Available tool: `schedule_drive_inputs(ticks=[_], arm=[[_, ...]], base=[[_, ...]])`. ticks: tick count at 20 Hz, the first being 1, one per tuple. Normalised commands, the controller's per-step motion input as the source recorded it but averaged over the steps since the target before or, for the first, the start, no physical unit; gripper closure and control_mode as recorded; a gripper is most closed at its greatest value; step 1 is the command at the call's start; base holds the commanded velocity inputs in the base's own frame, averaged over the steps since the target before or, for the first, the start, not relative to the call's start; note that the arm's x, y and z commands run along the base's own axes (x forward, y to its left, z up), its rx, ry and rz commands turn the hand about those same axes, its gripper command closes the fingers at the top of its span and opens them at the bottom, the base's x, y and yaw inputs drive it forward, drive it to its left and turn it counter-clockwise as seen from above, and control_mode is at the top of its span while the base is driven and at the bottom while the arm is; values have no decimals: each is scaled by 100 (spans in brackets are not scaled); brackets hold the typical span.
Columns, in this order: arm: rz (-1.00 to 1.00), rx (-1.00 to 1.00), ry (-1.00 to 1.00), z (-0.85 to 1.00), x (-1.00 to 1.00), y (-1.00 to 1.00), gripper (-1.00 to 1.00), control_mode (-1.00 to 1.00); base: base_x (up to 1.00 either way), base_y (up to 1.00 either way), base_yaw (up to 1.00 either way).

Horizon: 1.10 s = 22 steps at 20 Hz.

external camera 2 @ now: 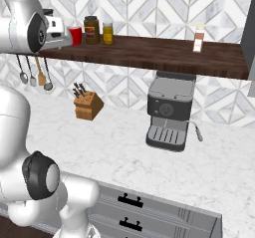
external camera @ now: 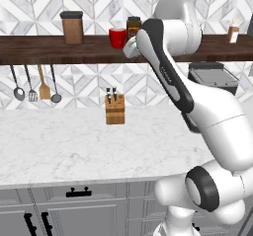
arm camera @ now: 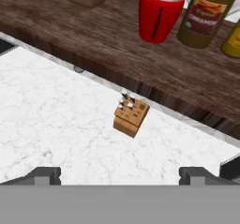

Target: Gather all objects into one cabinet and sort the glasses and bowls to opposite sides.

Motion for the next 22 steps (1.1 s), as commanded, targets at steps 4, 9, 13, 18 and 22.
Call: schedule_drive_inputs(ticks=[4, 9, 13, 18, 22], arm=[[-1, 0, 0, 4, 43, 1, -100, -100], [-4, 0, 0, 0, 50, 0, -100, -100], [-1, 0, 0, 1, 47, 11, -100, -100], [0, 0, 0, 6, 39, 18, -100, -100], [-1, 0, 0, 4, 44, 5, -100, -100]], base=[[0, 0, 0], [0, 0, 0], [0, 0, 0], [0, 0, 0], [0, 0, 0]])
